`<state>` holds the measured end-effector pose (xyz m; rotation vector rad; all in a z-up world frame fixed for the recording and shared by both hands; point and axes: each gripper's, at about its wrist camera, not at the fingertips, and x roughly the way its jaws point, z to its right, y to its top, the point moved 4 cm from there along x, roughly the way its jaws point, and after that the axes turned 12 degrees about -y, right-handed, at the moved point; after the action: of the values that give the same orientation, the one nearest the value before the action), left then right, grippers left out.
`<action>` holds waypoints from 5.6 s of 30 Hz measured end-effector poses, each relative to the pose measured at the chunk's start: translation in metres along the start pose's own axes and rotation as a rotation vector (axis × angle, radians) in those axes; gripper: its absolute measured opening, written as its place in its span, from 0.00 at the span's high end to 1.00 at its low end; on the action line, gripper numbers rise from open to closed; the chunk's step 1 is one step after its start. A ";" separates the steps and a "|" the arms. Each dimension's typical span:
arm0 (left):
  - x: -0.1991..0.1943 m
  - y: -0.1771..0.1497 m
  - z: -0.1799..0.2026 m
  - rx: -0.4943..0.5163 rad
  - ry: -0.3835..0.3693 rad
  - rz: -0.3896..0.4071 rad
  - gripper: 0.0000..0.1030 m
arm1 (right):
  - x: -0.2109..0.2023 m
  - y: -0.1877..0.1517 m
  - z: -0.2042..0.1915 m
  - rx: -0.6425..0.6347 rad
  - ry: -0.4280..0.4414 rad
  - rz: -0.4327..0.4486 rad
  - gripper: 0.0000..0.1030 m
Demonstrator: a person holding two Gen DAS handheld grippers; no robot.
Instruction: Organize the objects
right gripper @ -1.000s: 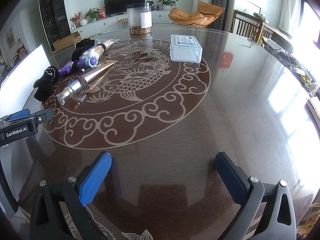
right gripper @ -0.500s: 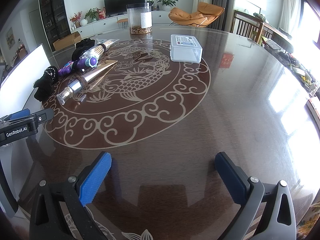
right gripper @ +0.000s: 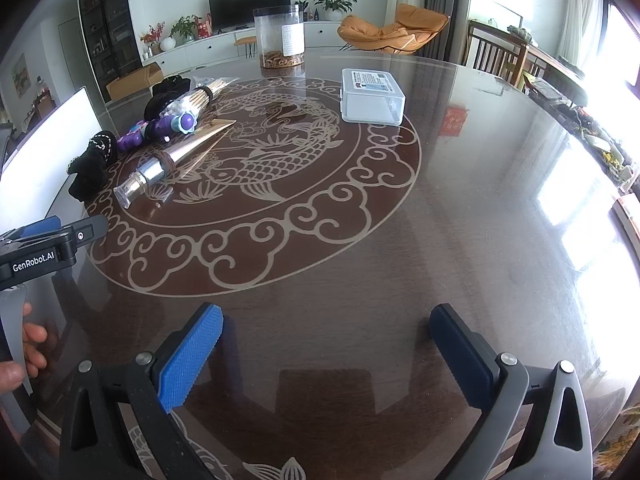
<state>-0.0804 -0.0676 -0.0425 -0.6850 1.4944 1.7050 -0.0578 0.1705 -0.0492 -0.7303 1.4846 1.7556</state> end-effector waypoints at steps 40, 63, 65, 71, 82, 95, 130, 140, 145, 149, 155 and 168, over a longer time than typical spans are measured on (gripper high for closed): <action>-0.001 0.000 -0.003 -0.053 0.033 -0.037 0.00 | 0.002 0.009 0.009 -0.072 -0.012 0.071 0.16; 0.038 0.047 0.078 0.167 -0.126 -0.109 0.73 | 0.006 0.009 0.028 0.031 0.024 0.048 0.16; 0.021 0.022 0.075 0.146 -0.143 -0.093 0.73 | 0.005 0.010 0.028 0.030 0.023 0.048 0.16; -0.048 -0.069 0.065 0.132 -0.146 -0.073 0.67 | 0.005 0.009 0.031 0.050 0.031 0.050 0.16; -0.055 -0.080 0.068 0.278 -0.188 -0.104 0.73 | 0.004 0.010 0.035 0.063 0.071 0.048 0.09; -0.078 -0.098 0.048 0.089 -0.291 0.032 0.74 | 0.020 0.044 0.022 -0.158 0.127 -0.276 0.39; -0.260 -0.065 -0.238 -0.347 0.166 0.223 0.28 | -0.234 0.058 -0.322 -0.453 0.782 -0.012 0.24; -0.235 -0.044 -0.146 -0.216 0.032 0.283 0.28 | -0.168 0.067 -0.213 -0.269 0.539 0.147 0.08; -0.222 -0.034 -0.015 -0.036 -0.234 0.278 0.10 | -0.068 0.028 -0.110 -0.202 0.163 0.101 0.08; -0.179 -0.055 0.072 0.064 -0.407 0.165 0.00 | -0.025 0.007 -0.050 -0.121 0.054 0.035 0.08; -0.075 -0.064 0.069 0.012 -0.250 0.034 0.00 | 0.007 0.004 -0.014 -0.089 -0.010 0.034 0.08; 0.018 -0.022 0.026 -0.015 0.011 -0.005 0.00 | 0.015 0.023 -0.009 -0.016 0.002 -0.001 0.00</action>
<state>-0.0705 -0.0381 -0.0650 -0.7065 1.4877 1.7125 -0.0855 0.1622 -0.0499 -0.7420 1.4725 1.7684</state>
